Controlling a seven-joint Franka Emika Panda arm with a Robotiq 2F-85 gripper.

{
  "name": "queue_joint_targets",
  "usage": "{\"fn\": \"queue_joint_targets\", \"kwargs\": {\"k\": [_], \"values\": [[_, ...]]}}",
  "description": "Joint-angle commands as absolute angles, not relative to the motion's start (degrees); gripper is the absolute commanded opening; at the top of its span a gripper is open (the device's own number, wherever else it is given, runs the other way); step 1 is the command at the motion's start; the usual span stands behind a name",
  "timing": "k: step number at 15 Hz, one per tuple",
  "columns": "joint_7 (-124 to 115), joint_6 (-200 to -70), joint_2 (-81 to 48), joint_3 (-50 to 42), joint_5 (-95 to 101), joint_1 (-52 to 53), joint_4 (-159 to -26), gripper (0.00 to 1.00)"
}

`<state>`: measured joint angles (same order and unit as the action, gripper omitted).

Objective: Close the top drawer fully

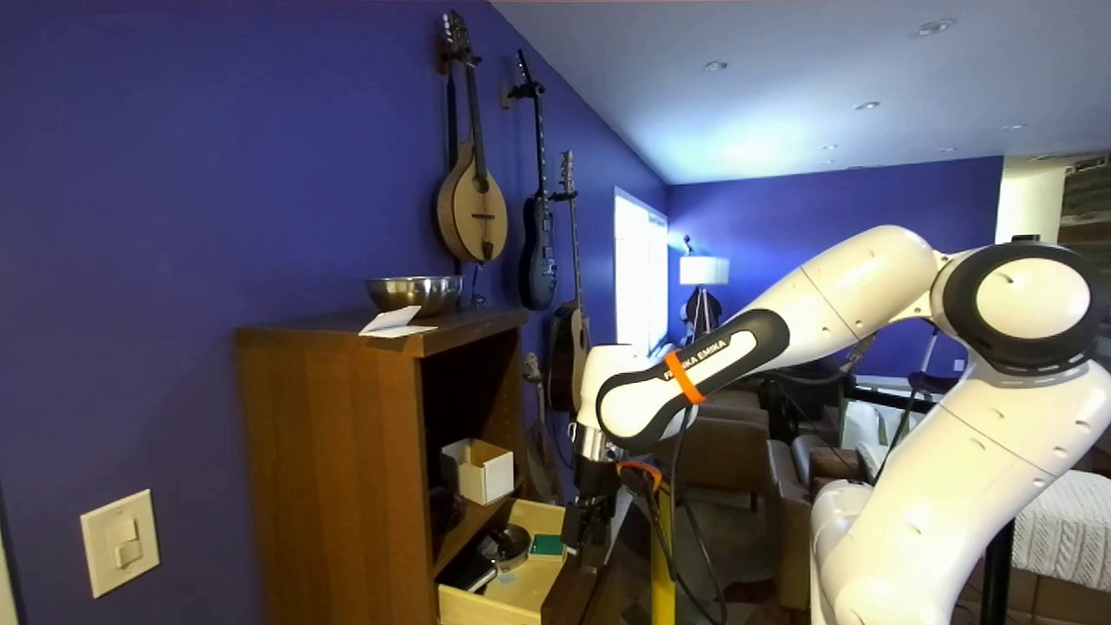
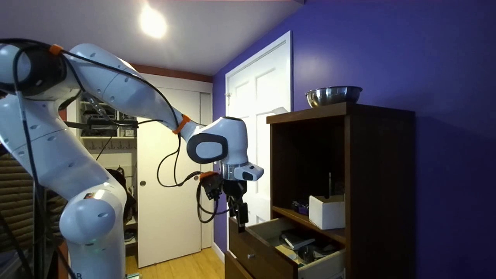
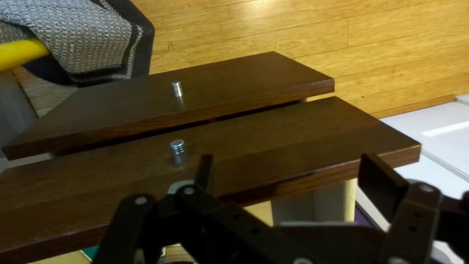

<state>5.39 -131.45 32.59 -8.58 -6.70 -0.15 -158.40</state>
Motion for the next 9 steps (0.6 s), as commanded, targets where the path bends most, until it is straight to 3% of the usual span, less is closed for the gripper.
{"fn": "queue_joint_targets", "kwargs": {"k": [1, 5, 9], "values": [[10.4, -130.7, 30.3, -10.0, -8.7, 0.6, -158.3, 1.00], [13.9, -128.8, 30.0, -11.1, -7.8, -1.0, -158.3, 1.00], [11.3, -134.9, 25.7, -9.1, -7.0, -1.4, -158.3, 1.00]]}}
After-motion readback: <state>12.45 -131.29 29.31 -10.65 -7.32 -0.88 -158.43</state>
